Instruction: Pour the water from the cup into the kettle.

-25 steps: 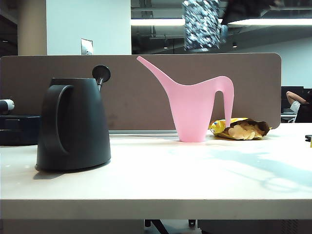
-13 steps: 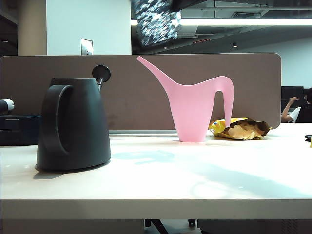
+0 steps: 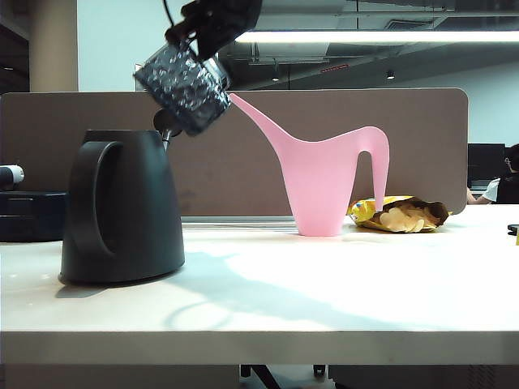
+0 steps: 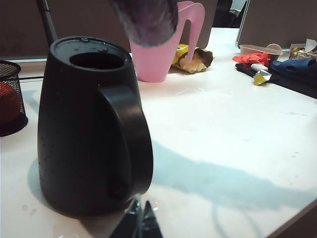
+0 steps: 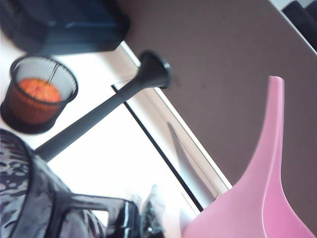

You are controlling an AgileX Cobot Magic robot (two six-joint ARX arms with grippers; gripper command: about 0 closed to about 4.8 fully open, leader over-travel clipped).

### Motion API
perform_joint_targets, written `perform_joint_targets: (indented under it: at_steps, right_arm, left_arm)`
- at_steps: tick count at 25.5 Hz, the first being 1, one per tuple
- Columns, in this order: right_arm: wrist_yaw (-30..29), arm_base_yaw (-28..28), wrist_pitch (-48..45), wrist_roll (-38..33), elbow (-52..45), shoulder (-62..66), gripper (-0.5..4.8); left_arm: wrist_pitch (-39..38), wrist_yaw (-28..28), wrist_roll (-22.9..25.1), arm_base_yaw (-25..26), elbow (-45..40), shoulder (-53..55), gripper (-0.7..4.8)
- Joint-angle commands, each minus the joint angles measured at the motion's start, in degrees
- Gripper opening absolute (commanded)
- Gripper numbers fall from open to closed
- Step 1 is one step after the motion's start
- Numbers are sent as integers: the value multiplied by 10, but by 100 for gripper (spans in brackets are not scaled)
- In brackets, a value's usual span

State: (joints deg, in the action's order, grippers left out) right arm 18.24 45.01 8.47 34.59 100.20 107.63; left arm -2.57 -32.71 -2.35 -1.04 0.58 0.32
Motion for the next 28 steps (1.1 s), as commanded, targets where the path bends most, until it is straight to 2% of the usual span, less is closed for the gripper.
perform_joint_targets:
  at_steps: [1,10,13,18,22,28]
  right_arm:
    - [49,18,-26,91,4,10,-9]
    - [63,47,-62,191,4,15,-9]
    - [63,49,-63,200,4,19,-9]
    - [77,66,-82,275,4,46,-9]
    - [90,76,-93,298,4,59,-9]
    - [92,85,-118,378,4,67,-9]
  left_arm:
    - [4,2,1,0,2,0,-5]
    - [4,5,2,0,2,0,-6]
    - [4,5,2,0,2,0,-5]
    - [-7,4,2,0,2,0,-5]
    - [-19,4,2,0,2,0,-5]
    - [-21,6,3,0,2,0,-5]
